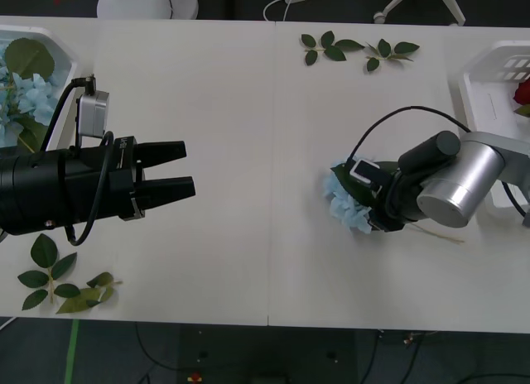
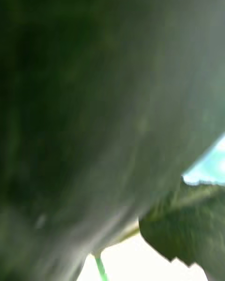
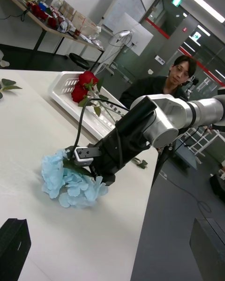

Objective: Place the red flowers into the right box and the blue flowers into the left box. If a person shows an open palm, hand one flower to the person first, then continue sorting.

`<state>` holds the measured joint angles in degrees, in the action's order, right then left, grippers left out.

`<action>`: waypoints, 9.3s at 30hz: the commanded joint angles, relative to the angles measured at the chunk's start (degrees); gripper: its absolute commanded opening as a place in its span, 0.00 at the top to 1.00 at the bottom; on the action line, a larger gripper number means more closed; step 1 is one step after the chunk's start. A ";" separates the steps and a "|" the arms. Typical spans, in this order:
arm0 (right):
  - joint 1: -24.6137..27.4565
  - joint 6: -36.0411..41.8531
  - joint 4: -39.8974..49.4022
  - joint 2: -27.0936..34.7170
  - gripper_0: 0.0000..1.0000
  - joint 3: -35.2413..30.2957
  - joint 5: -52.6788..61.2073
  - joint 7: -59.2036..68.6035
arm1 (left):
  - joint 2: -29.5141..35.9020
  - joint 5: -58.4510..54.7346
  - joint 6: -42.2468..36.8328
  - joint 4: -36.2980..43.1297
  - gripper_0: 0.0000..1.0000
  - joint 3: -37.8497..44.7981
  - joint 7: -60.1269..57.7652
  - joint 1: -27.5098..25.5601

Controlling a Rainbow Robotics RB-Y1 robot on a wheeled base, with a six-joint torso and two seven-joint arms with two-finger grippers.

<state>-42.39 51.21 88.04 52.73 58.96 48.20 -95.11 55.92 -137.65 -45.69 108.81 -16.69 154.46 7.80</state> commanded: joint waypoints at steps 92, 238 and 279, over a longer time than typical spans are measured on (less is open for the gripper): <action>-22.21 -11.92 -5.95 -29.00 1.00 -29.25 35.12 -3.68 | 0.59 -1.04 0.87 -0.18 0.00 -2.21 0.54 -2.09; -16.67 19.19 0.64 9.32 0.00 -28.02 56.04 -56.33 | 19.84 -18.18 17.66 -57.92 1.00 -13.46 -14.10 23.84; -16.41 17.96 -2.70 9.49 0.00 -23.62 58.76 -53.86 | 22.83 -18.18 -0.19 -40.96 0.00 16.51 -14.18 -6.22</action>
<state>-58.83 69.88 85.43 60.90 35.19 106.33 -150.39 74.82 -155.26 -44.39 59.60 -11.53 140.65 13.61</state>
